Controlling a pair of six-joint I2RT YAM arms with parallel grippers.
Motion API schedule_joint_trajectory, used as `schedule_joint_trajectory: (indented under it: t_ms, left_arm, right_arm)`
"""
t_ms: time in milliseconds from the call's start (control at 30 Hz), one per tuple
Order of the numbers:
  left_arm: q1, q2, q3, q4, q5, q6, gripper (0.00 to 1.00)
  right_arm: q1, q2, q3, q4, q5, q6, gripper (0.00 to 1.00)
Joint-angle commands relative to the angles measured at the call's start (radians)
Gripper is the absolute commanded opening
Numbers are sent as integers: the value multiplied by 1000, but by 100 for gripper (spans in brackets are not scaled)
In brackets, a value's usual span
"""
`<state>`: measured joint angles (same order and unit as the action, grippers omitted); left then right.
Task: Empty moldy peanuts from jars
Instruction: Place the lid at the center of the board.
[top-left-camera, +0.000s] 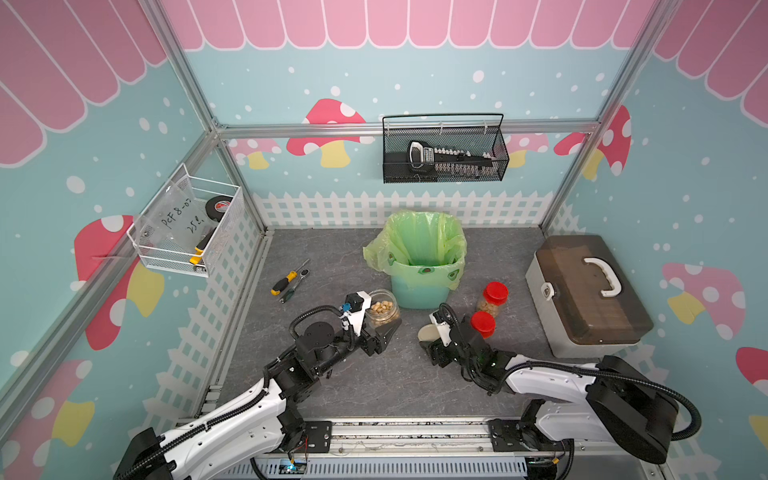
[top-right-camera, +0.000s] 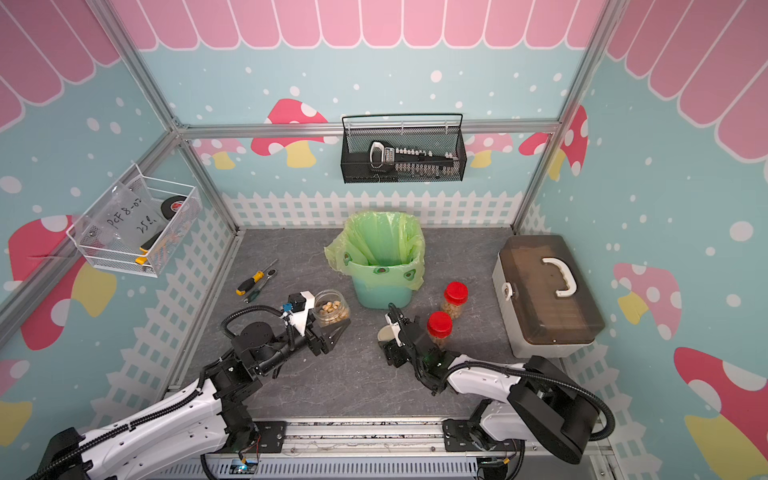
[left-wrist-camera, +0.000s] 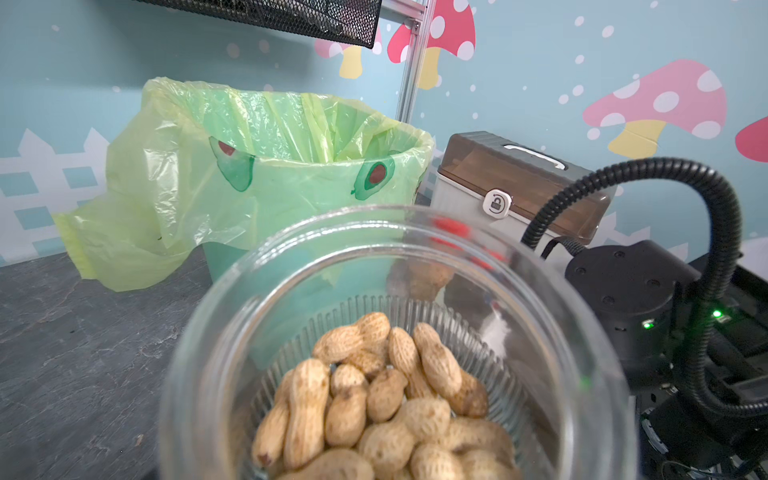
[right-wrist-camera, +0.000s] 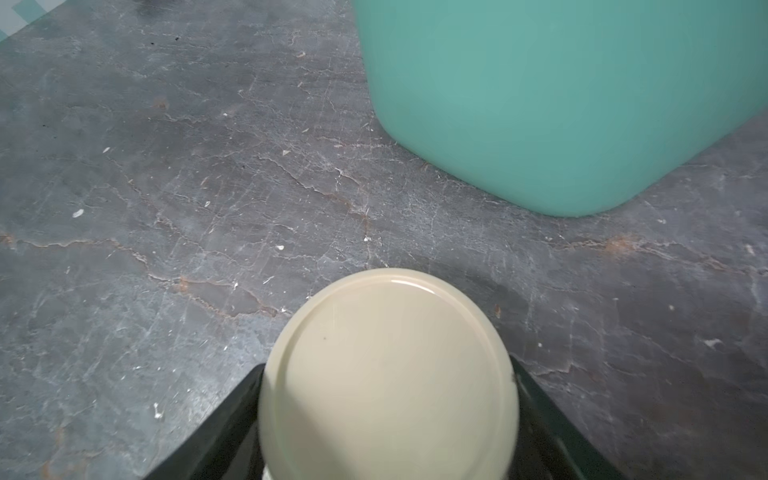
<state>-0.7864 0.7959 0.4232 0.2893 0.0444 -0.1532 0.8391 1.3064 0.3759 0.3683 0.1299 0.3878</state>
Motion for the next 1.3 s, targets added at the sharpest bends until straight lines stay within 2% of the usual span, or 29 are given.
schedule_joint_trajectory:
  t_ms: [0,133,267,400,600,733,867,967,1100,1267]
  left_arm:
    - [4,-26,-2,71,-2,3,27]
    - [3,-30,-5,72,-2,3,27]
    - [4,-30,-5,72,-2,3,27]
    - [4,-29,-6,73,-2,4,27]
    - [4,-29,-6,75,-2,6,27]
    - [4,-30,-8,80,4,7,27]
    - [4,-29,-10,83,21,1,27]
    - [4,-24,-11,91,29,-3,27]
    - [-9,0,-10,115,4,-4,27]
    - [-107,103,21,168,-85,59,27]
  right_arm:
    - [3,56,-5,132,24,20,70]
    - [5,117,-4,163,17,20,72]
    - [3,151,5,165,-3,18,81]
    - [4,120,9,113,-26,20,90]
    - [5,-14,29,-40,-77,38,92]
    - [4,-210,95,-252,-129,52,93]
    - [-8,-371,208,-458,-223,54,96]
    - [-47,-450,276,-526,-311,85,97]
    - [-159,-490,319,-494,-496,188,99]
    - [-233,-404,350,-317,-734,371,99]
